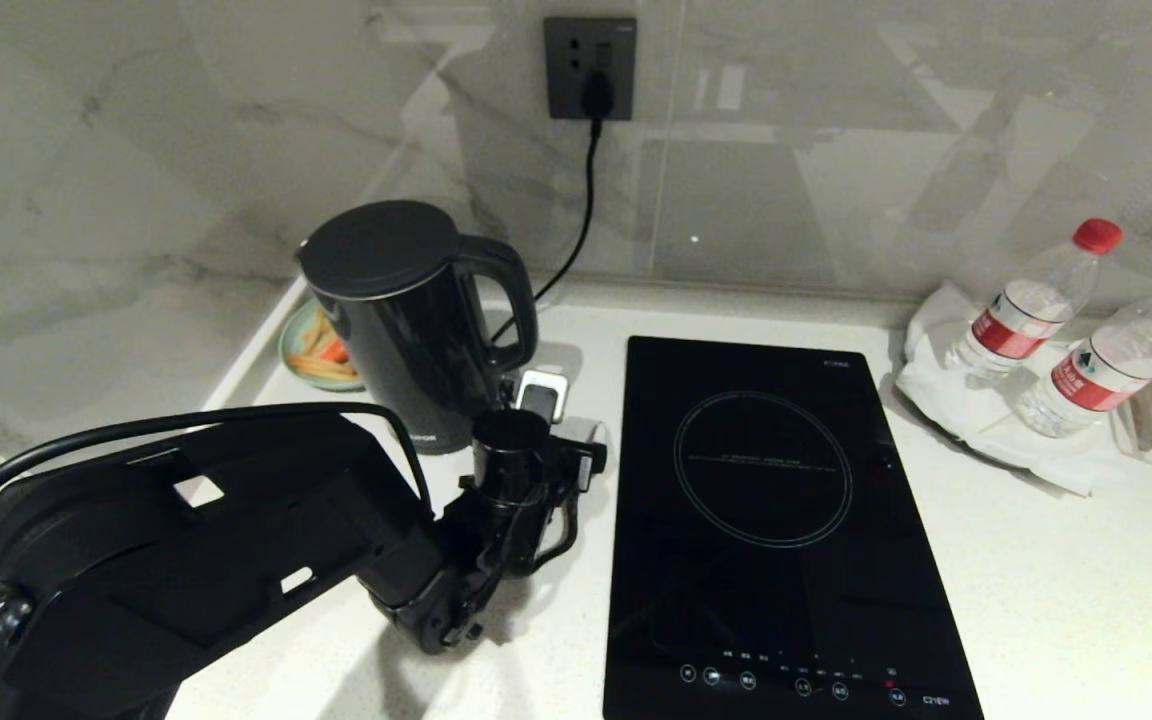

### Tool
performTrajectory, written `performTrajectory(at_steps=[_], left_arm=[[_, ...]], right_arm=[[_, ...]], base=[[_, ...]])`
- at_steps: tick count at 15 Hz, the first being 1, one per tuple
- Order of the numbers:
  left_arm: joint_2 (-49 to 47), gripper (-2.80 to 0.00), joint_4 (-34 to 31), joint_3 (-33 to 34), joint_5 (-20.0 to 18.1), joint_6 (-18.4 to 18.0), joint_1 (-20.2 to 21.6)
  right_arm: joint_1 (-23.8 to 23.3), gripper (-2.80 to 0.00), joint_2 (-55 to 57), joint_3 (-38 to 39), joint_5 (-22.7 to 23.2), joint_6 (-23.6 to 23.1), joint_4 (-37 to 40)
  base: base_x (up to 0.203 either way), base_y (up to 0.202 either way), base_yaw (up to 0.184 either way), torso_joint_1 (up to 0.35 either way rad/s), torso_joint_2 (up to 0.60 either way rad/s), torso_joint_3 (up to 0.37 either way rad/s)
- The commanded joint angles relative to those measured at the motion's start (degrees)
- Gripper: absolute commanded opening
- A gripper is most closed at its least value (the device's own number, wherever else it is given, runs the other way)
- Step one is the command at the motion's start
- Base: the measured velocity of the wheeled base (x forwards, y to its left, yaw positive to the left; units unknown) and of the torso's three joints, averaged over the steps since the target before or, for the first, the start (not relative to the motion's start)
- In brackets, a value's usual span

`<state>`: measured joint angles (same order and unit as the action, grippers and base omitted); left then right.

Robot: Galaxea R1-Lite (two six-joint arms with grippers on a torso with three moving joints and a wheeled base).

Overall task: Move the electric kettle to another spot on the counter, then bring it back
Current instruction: Finish boiling water, then pick up the kettle

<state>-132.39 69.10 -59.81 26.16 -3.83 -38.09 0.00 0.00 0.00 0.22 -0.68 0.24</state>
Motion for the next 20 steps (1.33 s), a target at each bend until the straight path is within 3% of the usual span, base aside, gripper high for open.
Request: performTrajectory(at_steps=[1, 6, 11, 16, 20], left_arm=[[3.35, 0.00, 1.49, 4.42, 0.06, 0.09, -0.64], [11.51, 0.00, 3.14, 10.72, 0.02, 0.52, -0.94], [17.48, 0.00, 2.19, 11.25, 0.20, 0.49, -3.09], [18.99, 0.00, -1.46, 7.90, 0.05, 0.39, -3.85], [17.09, 0.00, -5.00, 1.56, -0.21, 0.27, -3.00]], right_arm=[[0.01, -2.80, 0.09, 0.00, 0.04, -0.02, 0.02], [0.00, -2.80, 0.05, 0.00, 0.04, -0.02, 0.02], [0.00, -2.80, 0.00, 0.00, 0.04, -0.02, 0.02], [0.00, -2.80, 0.00, 0.00, 0.04, -0.02, 0.02], [0.00, -2.80, 0.00, 0.00, 0.04, -0.02, 0.02]], base=[[0.000, 0.000, 0.000, 0.000, 0.00, 0.000], [0.000, 0.000, 0.000, 0.000, 0.00, 0.000], [0.000, 0.000, 0.000, 0.000, 0.00, 0.000], [0.000, 0.000, 0.000, 0.000, 0.00, 0.000], [0.000, 0.000, 0.000, 0.000, 0.00, 0.000]])
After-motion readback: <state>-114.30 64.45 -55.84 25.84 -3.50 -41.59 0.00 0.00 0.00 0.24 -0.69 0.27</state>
